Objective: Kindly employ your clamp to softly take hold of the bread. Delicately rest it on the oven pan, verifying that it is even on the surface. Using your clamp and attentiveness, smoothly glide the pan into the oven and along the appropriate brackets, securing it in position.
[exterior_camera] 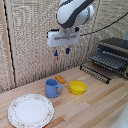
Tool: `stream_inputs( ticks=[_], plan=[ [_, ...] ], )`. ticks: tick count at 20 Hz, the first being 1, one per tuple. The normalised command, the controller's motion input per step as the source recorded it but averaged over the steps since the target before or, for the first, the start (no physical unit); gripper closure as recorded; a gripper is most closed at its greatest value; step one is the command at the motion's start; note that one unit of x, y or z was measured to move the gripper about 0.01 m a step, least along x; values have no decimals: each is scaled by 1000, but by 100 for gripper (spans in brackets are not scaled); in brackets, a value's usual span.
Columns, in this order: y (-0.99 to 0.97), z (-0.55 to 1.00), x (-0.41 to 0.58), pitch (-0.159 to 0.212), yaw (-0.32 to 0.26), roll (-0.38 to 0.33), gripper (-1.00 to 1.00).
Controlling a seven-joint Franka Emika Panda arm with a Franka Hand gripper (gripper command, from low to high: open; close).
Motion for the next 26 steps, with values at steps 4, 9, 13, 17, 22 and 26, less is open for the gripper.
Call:
stream_inputs(
  ticks=[4,9,13,17,22,26],
  plan=[
    [-506,-81,271,0,-9,33,-100],
    [-656,-101,299,0,-1,41,-100],
    [-521,-181,278,23,0,9,-100],
    [-332,-346,343,21,-29,0,-100],
    [-27,-287,422,46,-176,0,-100],
    [0,-228,466,119,-100,-5,-100]
  ],
)
